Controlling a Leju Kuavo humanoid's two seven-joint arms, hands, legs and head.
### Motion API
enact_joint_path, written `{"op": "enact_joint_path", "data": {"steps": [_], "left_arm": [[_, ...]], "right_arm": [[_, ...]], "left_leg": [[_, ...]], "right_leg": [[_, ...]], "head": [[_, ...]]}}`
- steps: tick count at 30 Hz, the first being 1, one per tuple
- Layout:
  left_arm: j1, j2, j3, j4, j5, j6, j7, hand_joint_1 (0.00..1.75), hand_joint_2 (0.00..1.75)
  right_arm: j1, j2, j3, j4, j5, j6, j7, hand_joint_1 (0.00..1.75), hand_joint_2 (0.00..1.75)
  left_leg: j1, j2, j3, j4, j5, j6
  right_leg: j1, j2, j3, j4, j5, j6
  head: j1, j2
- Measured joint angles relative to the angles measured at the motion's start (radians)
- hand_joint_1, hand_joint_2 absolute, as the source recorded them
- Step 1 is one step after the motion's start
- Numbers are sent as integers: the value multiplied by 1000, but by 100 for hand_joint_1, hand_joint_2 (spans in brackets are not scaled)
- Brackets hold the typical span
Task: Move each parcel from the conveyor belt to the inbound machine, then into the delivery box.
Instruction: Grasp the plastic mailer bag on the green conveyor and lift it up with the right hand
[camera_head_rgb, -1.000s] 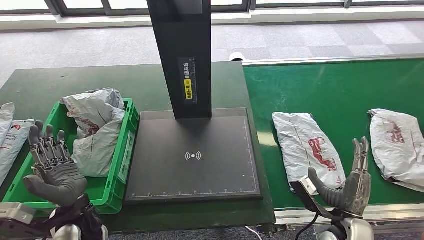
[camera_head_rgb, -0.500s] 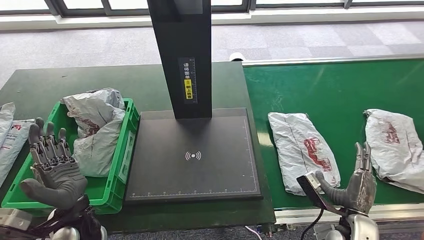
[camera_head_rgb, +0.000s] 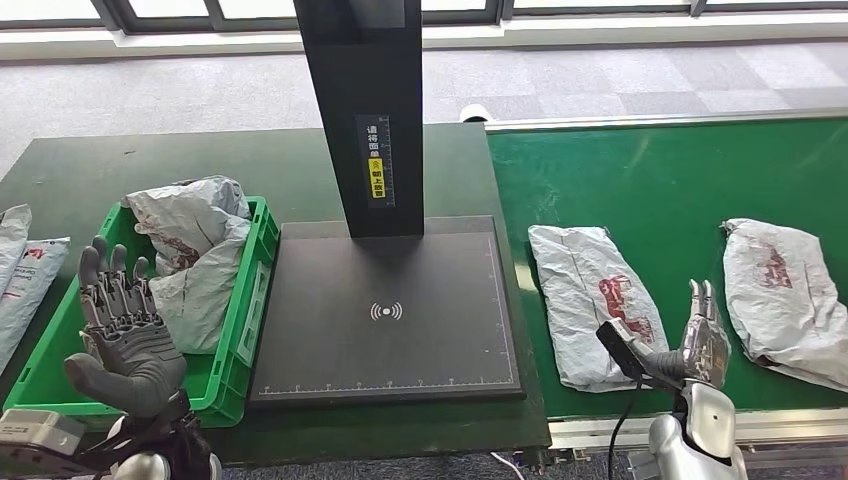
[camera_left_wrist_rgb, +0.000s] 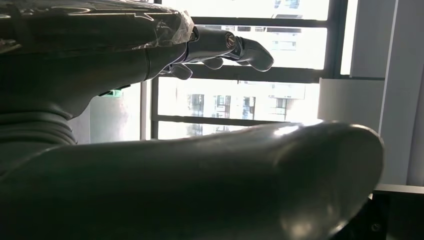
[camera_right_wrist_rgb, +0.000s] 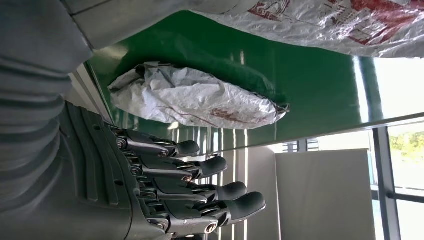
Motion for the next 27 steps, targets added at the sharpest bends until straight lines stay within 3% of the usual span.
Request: {"op": "enact_joint_path", "data": {"steps": [21,27], "left_arm": [[-20,-1,-15,47,-16,27,0,0,0],[-73,-8,-25,114,-50,30,0,0,0]], "right_arm": [[-75,-20,32,221,9,28,39,0,175],[-75,29,103,231,52,85,70,0,175]], "left_leg": [[0,0,-2,0,0,0],[0,0,-1,0,0,0]], "right_leg": [[0,0,-1,0,0,0],[0,0,-1,0,0,0]], "head": [[0,0],[0,0]]}}
